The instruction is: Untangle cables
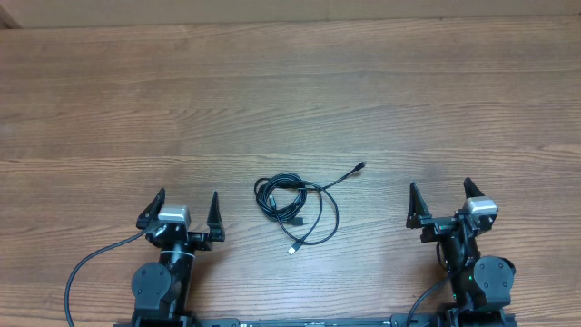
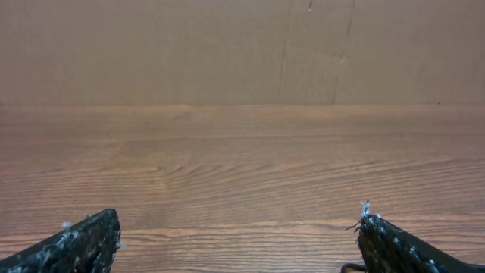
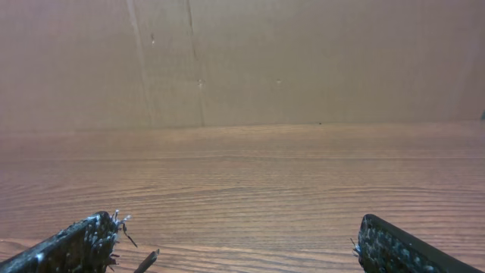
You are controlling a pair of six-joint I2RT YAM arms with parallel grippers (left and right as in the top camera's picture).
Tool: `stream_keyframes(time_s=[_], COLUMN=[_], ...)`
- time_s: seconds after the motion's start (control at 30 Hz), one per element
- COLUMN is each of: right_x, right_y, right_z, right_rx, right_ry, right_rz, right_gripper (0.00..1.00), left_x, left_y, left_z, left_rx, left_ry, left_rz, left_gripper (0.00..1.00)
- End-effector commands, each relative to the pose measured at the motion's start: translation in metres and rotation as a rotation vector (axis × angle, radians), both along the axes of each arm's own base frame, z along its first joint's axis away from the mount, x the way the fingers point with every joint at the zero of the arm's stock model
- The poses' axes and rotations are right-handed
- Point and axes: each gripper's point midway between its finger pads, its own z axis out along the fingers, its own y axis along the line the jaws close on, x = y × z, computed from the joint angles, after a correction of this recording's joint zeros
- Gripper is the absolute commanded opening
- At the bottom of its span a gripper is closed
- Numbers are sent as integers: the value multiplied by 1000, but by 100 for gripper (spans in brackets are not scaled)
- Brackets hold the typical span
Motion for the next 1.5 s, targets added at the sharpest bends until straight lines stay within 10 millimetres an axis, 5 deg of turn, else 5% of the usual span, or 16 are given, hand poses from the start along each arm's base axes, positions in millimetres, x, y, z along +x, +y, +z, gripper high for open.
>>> stream_keyframes(time_s=[0.0, 1.47], right_x=[0, 0], right_y=[-1, -1], right_z=[-1, -1], right_rx=[-4, -4], right_ry=[-7, -7], right_rz=[-6, -6], right_gripper=[100, 100], left_x=[0, 0], left_y=[3, 2], left_z=[0, 0], left_rx=[26, 7], left_ry=[-5, -4], left_rz=[10, 7], left_gripper=[100, 100])
